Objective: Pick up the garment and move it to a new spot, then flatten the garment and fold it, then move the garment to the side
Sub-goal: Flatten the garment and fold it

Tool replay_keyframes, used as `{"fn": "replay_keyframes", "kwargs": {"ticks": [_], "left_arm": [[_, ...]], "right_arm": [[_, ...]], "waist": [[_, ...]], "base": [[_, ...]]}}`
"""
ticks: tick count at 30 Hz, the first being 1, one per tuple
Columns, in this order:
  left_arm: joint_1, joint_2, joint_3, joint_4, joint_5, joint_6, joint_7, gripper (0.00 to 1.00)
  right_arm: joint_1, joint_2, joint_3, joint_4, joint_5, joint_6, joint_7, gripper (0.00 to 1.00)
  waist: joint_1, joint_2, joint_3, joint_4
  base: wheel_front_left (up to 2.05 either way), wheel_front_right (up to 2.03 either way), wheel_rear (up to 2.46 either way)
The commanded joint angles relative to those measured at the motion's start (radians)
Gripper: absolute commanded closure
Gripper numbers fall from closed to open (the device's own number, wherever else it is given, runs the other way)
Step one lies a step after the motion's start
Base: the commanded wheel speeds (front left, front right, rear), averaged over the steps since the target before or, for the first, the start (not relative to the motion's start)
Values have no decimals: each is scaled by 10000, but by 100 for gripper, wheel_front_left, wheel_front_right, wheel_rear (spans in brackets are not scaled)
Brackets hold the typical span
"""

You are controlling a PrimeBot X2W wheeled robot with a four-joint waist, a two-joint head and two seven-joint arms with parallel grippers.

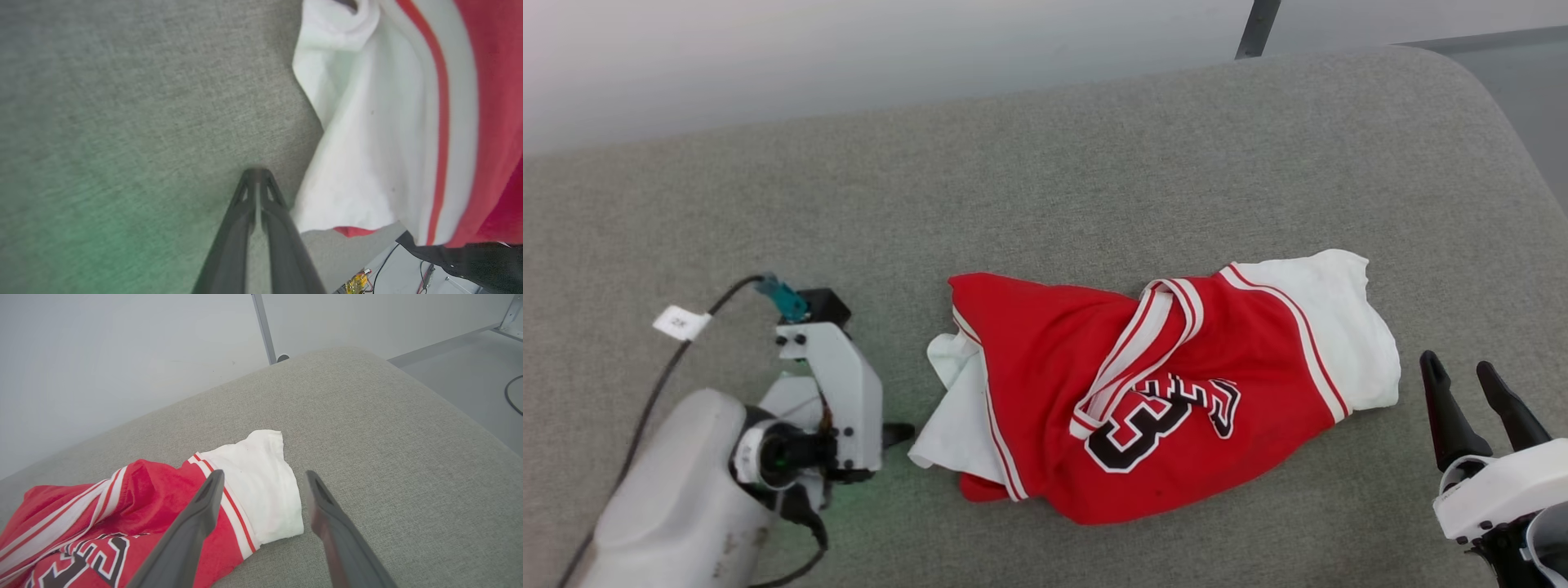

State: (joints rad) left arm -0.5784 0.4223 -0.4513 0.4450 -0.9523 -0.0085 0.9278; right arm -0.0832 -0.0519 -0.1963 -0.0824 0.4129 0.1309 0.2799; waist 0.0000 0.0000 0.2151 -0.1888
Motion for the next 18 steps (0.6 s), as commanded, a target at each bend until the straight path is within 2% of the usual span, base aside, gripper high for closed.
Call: {"fn": "replay_keyframes", "kwargs": {"ticks": [1,7,16,17,18], "left_arm": [[175,-266,-160,97,-124,-62,105,100],[-142,12,50,-187,-212,-121,187,100],[-265,181,312,-993,-274,134,87,100],[-264,165,341,-1068,-277,155,24,94],[-235,164,325,-1150,-275,142,21,58]], "right_arm": [[-59,26,-41,24,30,-3,-65,0],[4,27,-124,51,-32,-3,-40,0],[156,24,-204,27,-50,-3,26,0],[177,26,-205,24,-50,-3,44,0],[196,26,-204,19,-53,-3,54,0]], "waist": [[0,0,-13,17],[0,0,-150,139],[0,0,-374,406],[0,0,-400,425],[0,0,-421,440]], "base": [[0,0,0],[0,0,0],[0,0,0],[0,0,0],[0,0,0]]}}
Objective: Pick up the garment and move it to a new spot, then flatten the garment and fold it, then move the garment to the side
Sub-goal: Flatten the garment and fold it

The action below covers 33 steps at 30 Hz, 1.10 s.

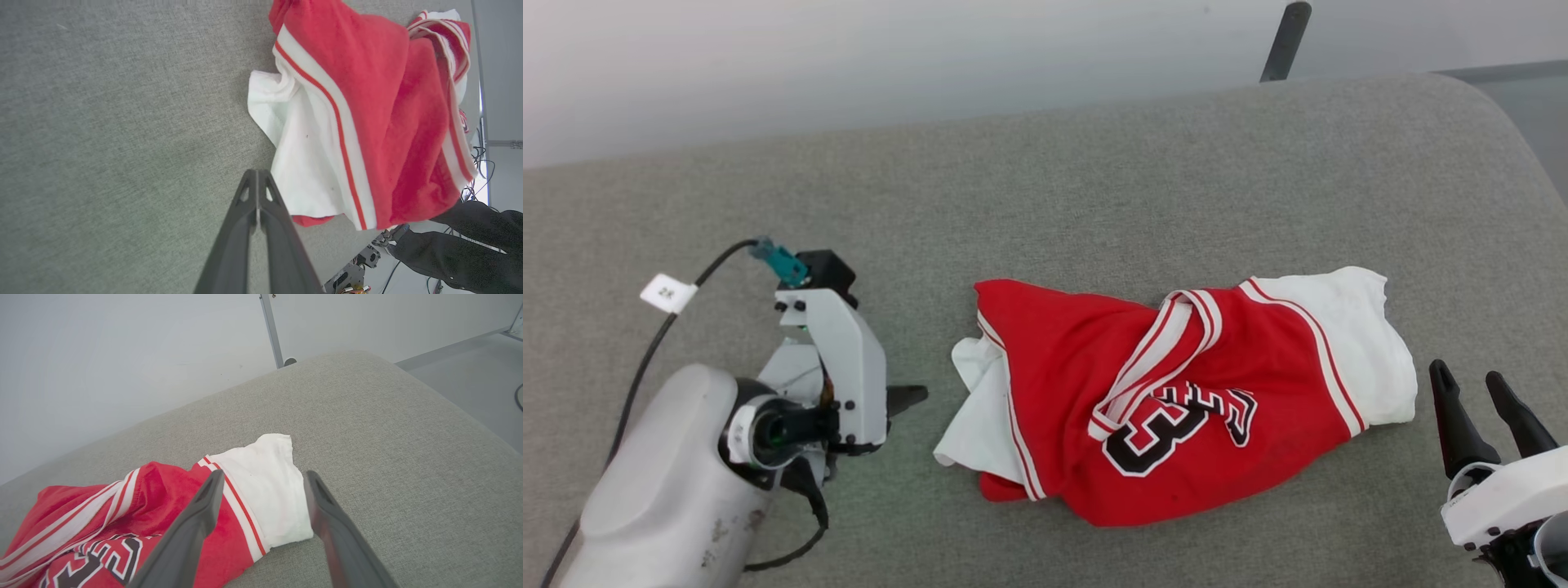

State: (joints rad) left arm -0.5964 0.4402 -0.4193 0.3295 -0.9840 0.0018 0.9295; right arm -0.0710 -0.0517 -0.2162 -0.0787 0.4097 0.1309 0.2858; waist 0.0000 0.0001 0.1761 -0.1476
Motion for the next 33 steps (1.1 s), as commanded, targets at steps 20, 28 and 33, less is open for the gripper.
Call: {"fn": "replay_keyframes", "kwargs": {"ticks": [20,28,33], "left_arm": [[128,-188,-1129,-3852,-209,619,2122,0],[115,-438,-1669,-4466,492,141,1460,0],[141,-486,-1770,-4206,777,-92,1026,0]], "right_arm": [[296,23,-3,-95,-3,-3,159,0],[159,23,136,-67,113,-3,56,0],[48,23,202,-17,208,-3,-2,0]], "waist": [[0,-1,-310,-47],[0,-1,-158,-347],[0,-1,13,-617]], "base": [[0,0,0],[0,0,0],[0,0,0]]}}
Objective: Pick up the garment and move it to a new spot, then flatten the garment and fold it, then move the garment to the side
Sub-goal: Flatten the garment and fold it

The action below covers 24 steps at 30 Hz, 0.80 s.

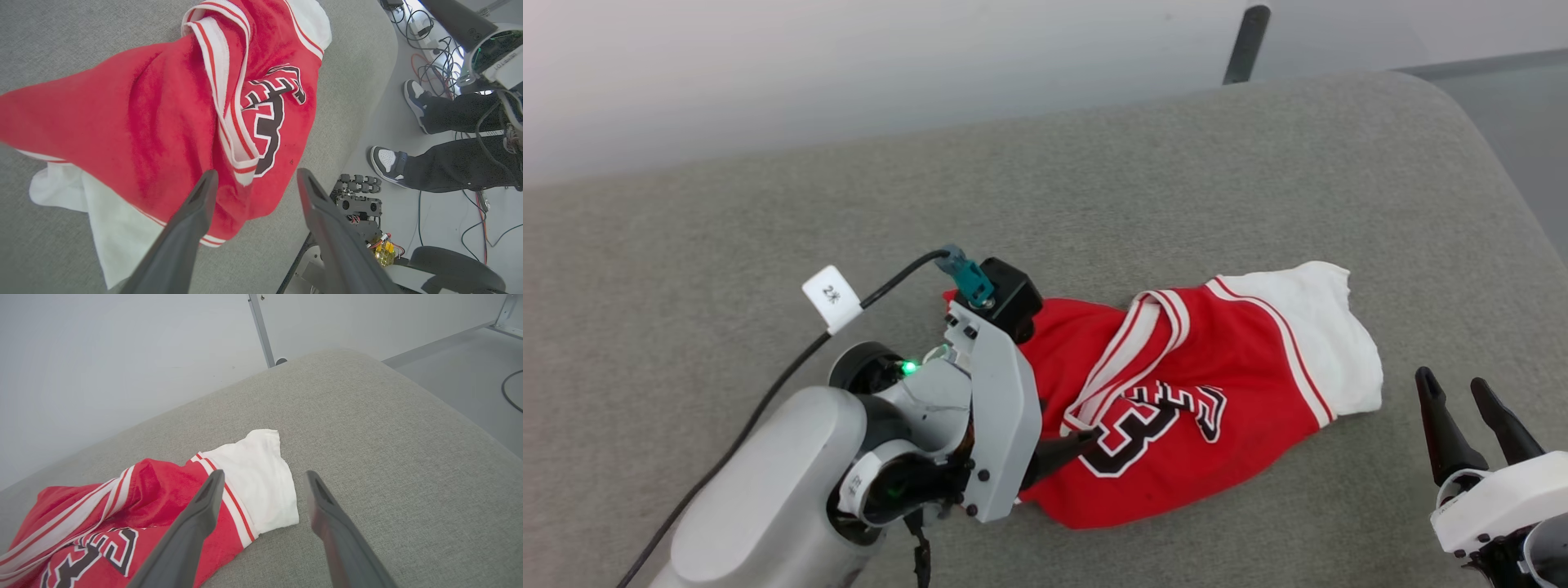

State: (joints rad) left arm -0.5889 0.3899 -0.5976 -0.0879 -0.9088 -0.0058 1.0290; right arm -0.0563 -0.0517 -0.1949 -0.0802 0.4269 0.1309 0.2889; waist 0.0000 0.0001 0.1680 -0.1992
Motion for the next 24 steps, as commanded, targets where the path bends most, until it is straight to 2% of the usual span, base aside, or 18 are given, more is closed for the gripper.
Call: {"fn": "replay_keyframes", "kwargs": {"ticks": [1,7,12,13,14,15,16,24], "left_arm": [[106,17,1,51,51,-30,-19,0],[175,155,-162,436,276,-189,-139,0],[236,260,-208,787,434,-118,-246,0],[264,243,-196,865,414,-96,-263,7],[249,248,-193,904,425,-106,-298,54],[210,256,-165,956,456,-139,-355,80],[165,266,-127,1018,502,-137,-432,100],[-90,389,-4,1188,329,-309,-410,100]], "right_arm": [[-89,24,6,18,46,-3,-62,0],[-115,24,29,179,155,-3,-206,0],[-176,24,64,277,192,-3,-311,0],[-183,24,72,292,201,-3,-336,0],[-192,24,82,306,208,-3,-359,0],[-197,23,82,318,215,-3,-357,0],[-186,24,75,337,219,-3,-358,0],[-248,23,69,425,234,-3,-446,0]], "waist": [[0,-1,127,-170],[0,-1,306,-476],[0,-1,409,-590],[0,-1,424,-599],[0,-1,441,-608],[0,-1,457,-614],[0,-1,470,-614],[0,-1,469,-532]], "base": [[0,0,0],[0,0,0],[0,0,0],[0,0,0],[0,0,0],[0,0,0],[0,0,0],[0,0,0]]}}
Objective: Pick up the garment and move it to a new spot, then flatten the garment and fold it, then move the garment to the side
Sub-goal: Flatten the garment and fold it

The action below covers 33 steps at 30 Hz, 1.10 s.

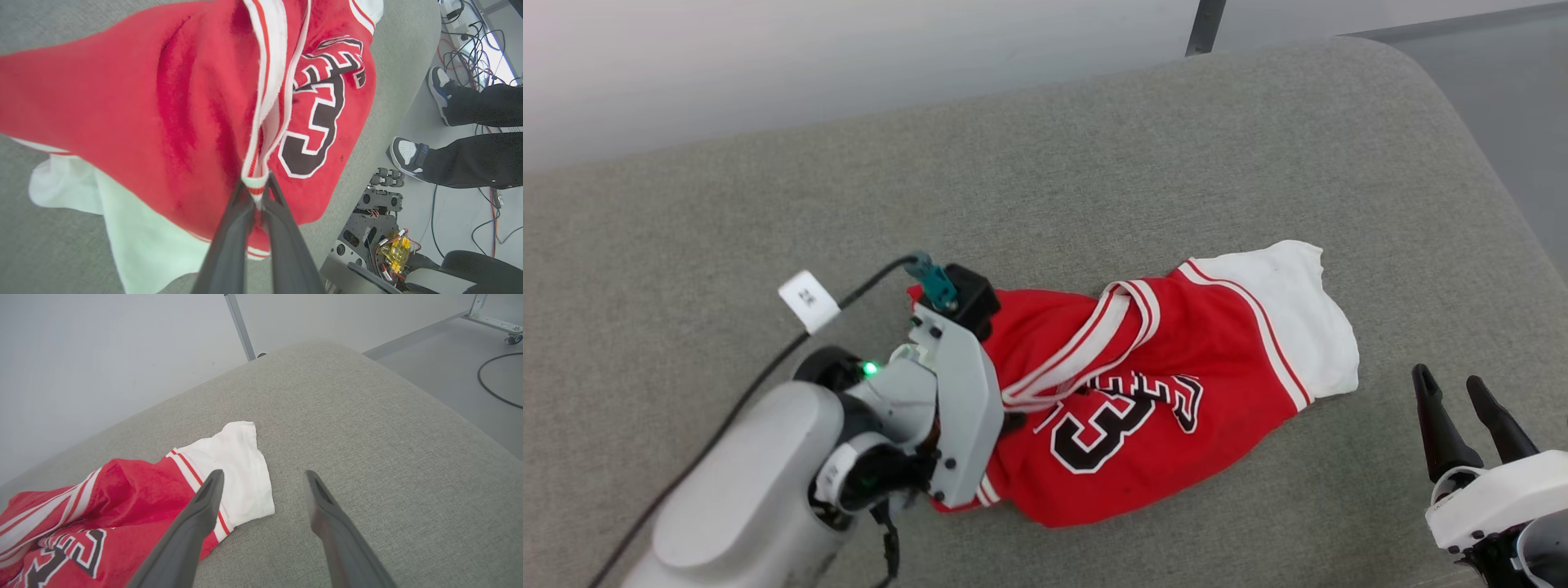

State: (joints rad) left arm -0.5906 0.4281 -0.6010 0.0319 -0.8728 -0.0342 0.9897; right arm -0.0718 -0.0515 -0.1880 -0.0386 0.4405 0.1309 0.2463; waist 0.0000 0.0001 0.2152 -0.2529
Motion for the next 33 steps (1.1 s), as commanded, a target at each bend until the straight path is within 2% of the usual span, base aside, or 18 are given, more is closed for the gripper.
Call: {"fn": "replay_keyframes", "kwargs": {"ticks": [1,10,17,27,32,33], "left_arm": [[-146,70,53,-33,24,-62,-35,100],[-1384,549,193,103,475,-577,-237,100],[-2661,910,-229,933,951,-938,-1216,100],[-4523,2341,-2978,1925,948,-967,-3281,100],[-5235,2647,-4097,2934,764,-968,-4267,100],[-5325,2663,-4231,3179,633,-968,-4411,91]], "right_arm": [[-103,21,7,7,103,-3,-29,0],[-179,21,126,-96,67,-3,10,0],[-297,21,497,-91,181,-3,13,0],[-591,21,1000,234,486,-3,-304,0],[-738,23,1198,433,582,-3,-515,0],[-756,21,1221,475,602,-3,-552,0]], "waist": [[0,-1,-3,20],[0,-1,90,88],[0,-1,476,-257],[0,-1,1396,-964],[0,-1,1736,-1153],[0,-1,1765,-1159]], "base": [[0,0,0],[0,0,0],[0,0,0],[0,0,0],[0,0,0],[0,0,0]]}}
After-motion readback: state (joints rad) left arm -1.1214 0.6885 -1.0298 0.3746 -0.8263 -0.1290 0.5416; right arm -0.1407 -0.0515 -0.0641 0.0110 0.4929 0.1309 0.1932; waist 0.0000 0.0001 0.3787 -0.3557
